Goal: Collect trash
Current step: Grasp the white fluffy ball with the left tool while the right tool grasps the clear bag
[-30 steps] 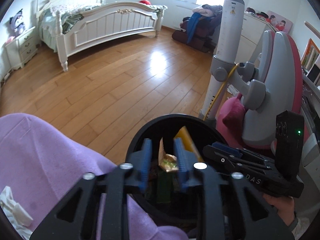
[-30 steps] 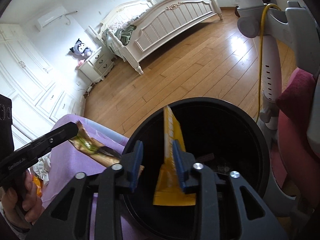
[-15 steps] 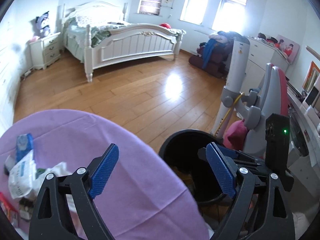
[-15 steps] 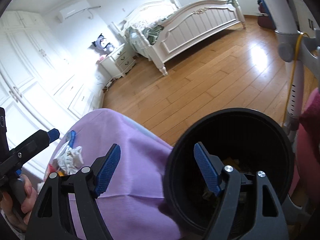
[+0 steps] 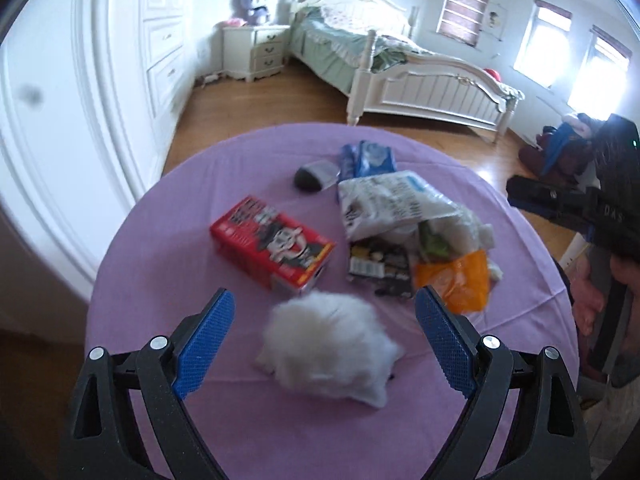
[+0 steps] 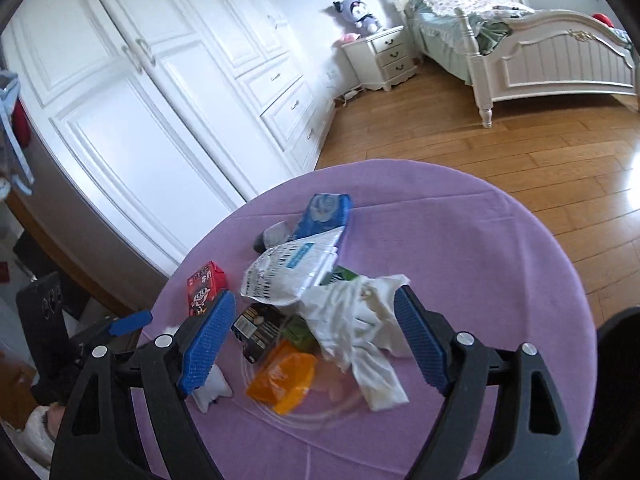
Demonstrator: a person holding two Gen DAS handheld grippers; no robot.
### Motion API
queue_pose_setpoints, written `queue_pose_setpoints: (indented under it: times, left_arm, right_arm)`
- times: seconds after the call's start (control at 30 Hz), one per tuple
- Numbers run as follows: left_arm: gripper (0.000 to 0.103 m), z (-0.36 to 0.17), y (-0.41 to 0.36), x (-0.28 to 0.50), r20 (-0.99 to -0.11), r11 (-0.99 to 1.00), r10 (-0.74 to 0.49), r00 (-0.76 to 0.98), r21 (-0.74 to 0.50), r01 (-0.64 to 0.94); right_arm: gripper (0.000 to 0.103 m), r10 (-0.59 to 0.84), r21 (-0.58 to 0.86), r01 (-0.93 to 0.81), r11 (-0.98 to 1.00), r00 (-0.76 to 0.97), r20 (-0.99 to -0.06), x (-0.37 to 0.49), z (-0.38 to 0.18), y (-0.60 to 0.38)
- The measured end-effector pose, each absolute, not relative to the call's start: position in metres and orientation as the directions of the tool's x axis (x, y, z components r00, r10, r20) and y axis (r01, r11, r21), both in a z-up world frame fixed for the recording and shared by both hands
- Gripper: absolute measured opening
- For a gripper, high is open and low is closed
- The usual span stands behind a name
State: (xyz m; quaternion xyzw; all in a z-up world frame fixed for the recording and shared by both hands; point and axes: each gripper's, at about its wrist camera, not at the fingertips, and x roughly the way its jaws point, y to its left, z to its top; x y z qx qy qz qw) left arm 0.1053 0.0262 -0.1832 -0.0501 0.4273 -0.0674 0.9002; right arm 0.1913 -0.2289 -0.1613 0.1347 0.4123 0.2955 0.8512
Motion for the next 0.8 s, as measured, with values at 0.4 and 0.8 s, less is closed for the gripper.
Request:
queue_pose_setpoints:
  times: [0.4,0.8]
  left_arm:
    - [0.052,-0.223,0.029,0.108,-0.792,0.962,-0.272,0.547,-0.223,0.156]
    - [0.044,-0.181,0.027,0.081,-0.696,0.953,-0.303,0.651,-0.233,0.195]
  right_arm:
    - [0.050,0.444,0.287,-0.386,0.877,0.420,-0.792,0.226,-0.188,-0.159]
    - [0.009,0.489,0.263,-0.420,0.869,0.637,-0.596,0.168,-0.135,-0.192]
